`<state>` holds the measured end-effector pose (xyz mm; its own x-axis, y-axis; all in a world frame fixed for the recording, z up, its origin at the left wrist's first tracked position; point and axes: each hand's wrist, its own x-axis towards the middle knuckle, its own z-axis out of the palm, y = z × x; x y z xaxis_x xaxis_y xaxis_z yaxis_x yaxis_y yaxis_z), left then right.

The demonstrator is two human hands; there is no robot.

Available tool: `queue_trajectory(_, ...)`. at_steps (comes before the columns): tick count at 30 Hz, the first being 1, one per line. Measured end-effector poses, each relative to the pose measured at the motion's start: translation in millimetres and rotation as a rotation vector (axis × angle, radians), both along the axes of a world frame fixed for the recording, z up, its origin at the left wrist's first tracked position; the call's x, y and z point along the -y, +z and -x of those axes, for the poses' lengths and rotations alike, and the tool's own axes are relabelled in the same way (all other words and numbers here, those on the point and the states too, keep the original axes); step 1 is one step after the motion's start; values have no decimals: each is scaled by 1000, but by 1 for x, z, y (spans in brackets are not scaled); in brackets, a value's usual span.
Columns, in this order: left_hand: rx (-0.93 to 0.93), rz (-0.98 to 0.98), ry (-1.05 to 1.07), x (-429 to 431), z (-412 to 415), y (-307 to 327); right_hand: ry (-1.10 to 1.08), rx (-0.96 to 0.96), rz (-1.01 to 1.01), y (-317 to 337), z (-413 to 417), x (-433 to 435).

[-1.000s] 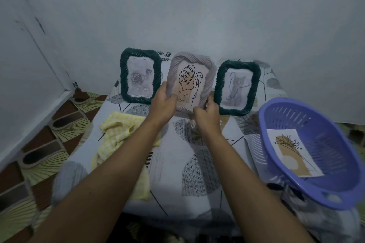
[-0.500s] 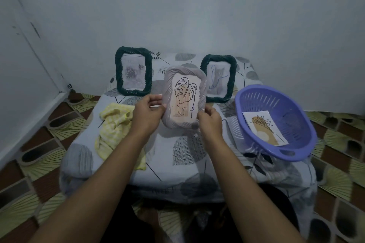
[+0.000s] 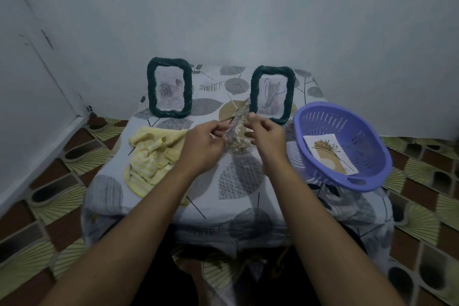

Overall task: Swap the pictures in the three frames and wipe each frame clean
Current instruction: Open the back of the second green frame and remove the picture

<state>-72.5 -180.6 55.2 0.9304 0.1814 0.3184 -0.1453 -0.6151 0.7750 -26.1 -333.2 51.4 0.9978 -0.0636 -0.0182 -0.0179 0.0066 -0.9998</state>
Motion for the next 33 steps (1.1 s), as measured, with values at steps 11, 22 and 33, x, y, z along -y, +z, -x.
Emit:
queue_trajectory(11,42,-53,-145,12,8,-22,-108,-55,-58,-6,-12,3)
queue_trajectory(22,-479,289,34,-28,-8,-13,-164,-73,-74,-17,-21,32)
queue_trajectory(33,-453,563,-26,-20,-13,-35,-120,-78,-194,-29,-10,28)
